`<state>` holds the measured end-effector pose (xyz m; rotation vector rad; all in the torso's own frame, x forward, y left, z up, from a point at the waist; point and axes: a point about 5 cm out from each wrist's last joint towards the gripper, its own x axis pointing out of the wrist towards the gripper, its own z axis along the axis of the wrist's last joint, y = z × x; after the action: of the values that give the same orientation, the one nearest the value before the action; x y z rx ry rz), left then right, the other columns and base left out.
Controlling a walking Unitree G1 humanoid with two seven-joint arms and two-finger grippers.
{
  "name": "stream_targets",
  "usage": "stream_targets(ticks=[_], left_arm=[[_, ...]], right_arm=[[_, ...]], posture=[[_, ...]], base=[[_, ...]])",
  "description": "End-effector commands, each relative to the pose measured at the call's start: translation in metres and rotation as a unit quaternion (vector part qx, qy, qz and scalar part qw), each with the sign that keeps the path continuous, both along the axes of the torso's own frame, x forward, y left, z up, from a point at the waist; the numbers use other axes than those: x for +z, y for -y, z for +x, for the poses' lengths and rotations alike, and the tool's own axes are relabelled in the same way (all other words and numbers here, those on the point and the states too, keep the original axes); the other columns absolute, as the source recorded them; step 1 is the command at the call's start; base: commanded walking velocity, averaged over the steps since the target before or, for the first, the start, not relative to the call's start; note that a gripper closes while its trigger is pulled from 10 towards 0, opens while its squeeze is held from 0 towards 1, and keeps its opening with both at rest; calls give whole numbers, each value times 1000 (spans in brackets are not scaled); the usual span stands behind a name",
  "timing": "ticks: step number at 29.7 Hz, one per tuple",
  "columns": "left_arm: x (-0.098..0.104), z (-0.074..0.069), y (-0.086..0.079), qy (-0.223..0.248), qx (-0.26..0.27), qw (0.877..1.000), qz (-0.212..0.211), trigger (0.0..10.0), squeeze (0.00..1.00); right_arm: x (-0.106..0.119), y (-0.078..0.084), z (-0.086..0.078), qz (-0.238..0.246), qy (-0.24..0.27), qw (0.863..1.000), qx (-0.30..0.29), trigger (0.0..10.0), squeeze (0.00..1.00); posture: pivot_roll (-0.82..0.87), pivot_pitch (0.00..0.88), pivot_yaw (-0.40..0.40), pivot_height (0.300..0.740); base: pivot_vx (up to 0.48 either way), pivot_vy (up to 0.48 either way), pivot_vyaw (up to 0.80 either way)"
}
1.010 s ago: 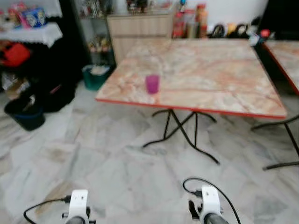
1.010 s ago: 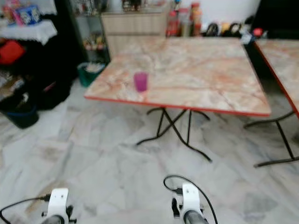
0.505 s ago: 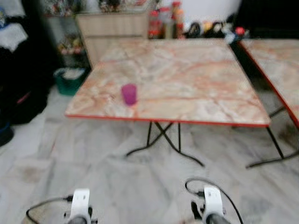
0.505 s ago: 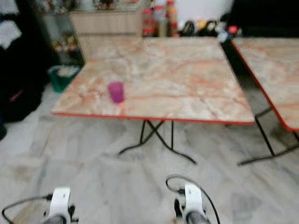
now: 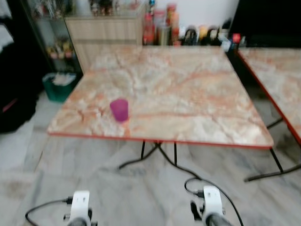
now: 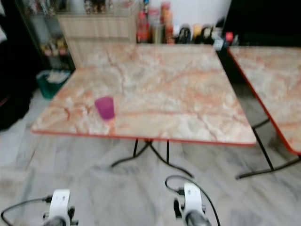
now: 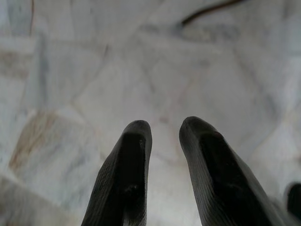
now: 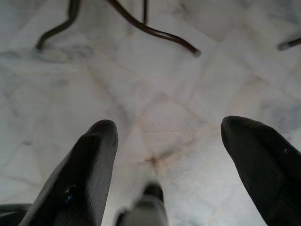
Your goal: Setting the table
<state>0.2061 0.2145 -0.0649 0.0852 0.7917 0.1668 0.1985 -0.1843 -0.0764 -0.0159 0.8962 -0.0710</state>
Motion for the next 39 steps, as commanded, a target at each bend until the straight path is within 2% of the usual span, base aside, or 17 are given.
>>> stream_targets(ticks=[1, 5, 8, 10, 12, 14, 18, 19, 20, 21, 22, 23, 26, 28, 31, 33, 39], left_arm=[[-4, -6, 1, -11, 8, 1000, -1, 10000, 0], [-5, -9, -2, -12, 12, 1000, 5, 10000, 0], [-1, -7, -10, 1, 57, 998, 9, 10000, 0], [9, 2, -28, 32, 124, 992, 21, 10000, 0], [12, 4, -32, 41, 136, 990, 24, 10000, 0], [23, 15, -42, 71, 154, 985, 40, 10000, 0], [27, 19, -45, 80, 158, 983, 46, 10000, 0], [46, 42, -49, 125, 149, 980, 47, 10000, 0], [46, 42, -49, 125, 149, 980, 47, 10000, 0], [54, 53, -47, 144, 136, 980, 35, 10000, 0], [54, 53, -47, 144, 136, 980, 35, 10000, 0], [51, 53, -39, 134, 117, 984, 19, 10000, 0], [32, 41, -19, 84, 49, 995, 16, 10000, 0], [30, 38, -16, 81, 44, 996, 15, 10000, 0], [12, 18, -4, 37, 31, 999, 0, 10000, 0], [5, 7, -3, 17, 35, 999, -5, 10000, 0], [-6, -13, -10, -21, 47, 999, -4, 10000, 0]], right_arm=[[-1, 6, -4, -6, -5, 1000, -8, 10000, 0], [-2, 5, -5, -6, -7, 1000, -9, 10000, 0], [-2, 5, -6, -6, -8, 1000, -9, 10000, 0], [-2, 5, -6, -6, -8, 1000, -9, 10000, 0], [-2, 5, -6, -6, -8, 1000, -9, 10000, 0], [-2, 5, -5, -7, -9, 1000, -8, 10000, 0], [-2, 5, -5, -7, -9, 1000, -8, 10000, 0], [-2, 5, -5, -8, -8, 1000, -6, 10000, 0], [-2, 5, -5, -8, -8, 1000, -6, 10000, 0], [-2, 5, -4, -8, -8, 1000, -5, 10000, 0], [-2, 5, -4, -8, -8, 1000, -5, 10000, 0], [-1, 4, -4, -7, -7, 1000, -5, 10000, 0], [-2, 3, -4, -7, -7, 1000, -6, 10000, 0], [-2, 3, -4, -7, -7, 1000, -6, 10000, 0], [-4, 5, -8, -12, -15, 1000, -14, 10000, 0], [-4, 6, -10, -14, -17, 1000, -10, 10000, 0], [-5, 5, -11, -1, -21, 1000, -18, 10000, 0]], posture=[[14, 0, 23, 740], [13, 0, 24, 740], [11, 0, 27, 740], [13, 0, 22, 740], [12, 0, 22, 740], [13, 0, 22, 740], [13, 0, 22, 740], [15, 0, 24, 740], [15, 0, 24, 740], [13, 0, 28, 740], [13, 0, 28, 740], [8, 0, 32, 740], [-9, 0, 42, 740], [-11, 0, 43, 740], [-11, 0, 41, 740], [-10, 0, 40, 740], [-7, 0, 37, 740]], base=[[0, 0, 0], [0, 0, 0], [0, 0, 0], [0, 0, 0], [0, 0, 0], [0, 0, 0], [0, 0, 0], [0, 0, 0], [0, 0, 0], [0, 0, 0], [0, 0, 0], [0, 0, 0], [0, 0, 0], [0, 0, 0], [0, 0, 0], [0, 0, 0], [0, 0, -76]])
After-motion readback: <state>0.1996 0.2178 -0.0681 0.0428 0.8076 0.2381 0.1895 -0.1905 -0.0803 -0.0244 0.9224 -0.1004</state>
